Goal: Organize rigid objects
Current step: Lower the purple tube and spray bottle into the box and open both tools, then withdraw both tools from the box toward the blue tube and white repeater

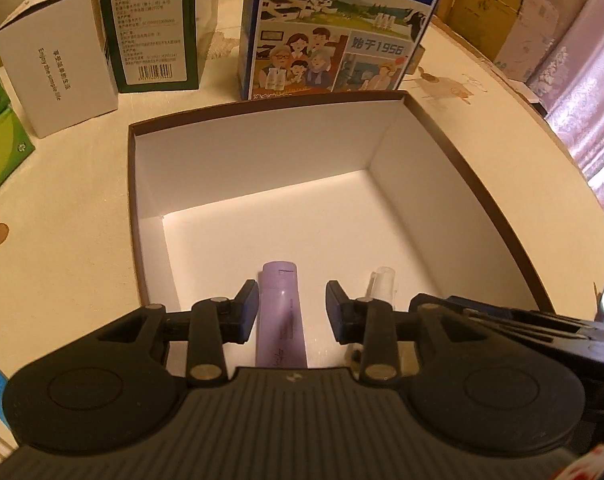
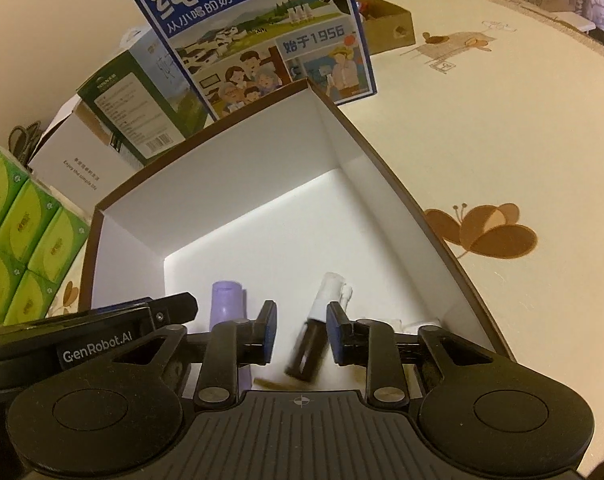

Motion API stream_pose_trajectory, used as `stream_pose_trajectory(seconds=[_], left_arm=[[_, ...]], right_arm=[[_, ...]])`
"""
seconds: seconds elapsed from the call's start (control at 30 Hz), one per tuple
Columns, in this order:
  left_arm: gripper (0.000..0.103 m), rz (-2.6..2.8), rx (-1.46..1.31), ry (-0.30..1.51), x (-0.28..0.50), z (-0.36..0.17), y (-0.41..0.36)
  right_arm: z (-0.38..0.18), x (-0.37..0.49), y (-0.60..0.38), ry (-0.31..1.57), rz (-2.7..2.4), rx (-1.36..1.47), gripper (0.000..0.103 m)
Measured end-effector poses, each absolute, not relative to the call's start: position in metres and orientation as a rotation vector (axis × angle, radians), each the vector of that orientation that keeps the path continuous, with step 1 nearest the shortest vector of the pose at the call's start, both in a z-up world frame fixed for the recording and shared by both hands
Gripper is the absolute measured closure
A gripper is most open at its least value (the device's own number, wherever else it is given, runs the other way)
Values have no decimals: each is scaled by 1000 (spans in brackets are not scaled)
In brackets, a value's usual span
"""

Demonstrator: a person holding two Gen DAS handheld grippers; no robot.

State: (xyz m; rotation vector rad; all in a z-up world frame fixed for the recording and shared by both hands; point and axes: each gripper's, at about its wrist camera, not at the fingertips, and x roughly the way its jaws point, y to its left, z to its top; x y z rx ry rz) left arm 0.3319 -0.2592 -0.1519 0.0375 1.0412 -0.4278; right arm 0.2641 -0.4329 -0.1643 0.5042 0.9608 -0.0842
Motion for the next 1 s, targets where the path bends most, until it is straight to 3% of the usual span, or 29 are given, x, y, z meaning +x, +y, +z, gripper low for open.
stream_pose_trajectory(seconds=[0.07,0.17,1.0], left_arm=[[71,-439,34,1038,325,-148,-254],[71,-444,36,1030,314,-140,-244],[69,-358,-37,966,209,-62,-141]], right_arm=[[-159,256,-429,955,-83,492,57],[-150,242,-424,941,-85,478,47],[-73,171,-351,932,5,384,41]])
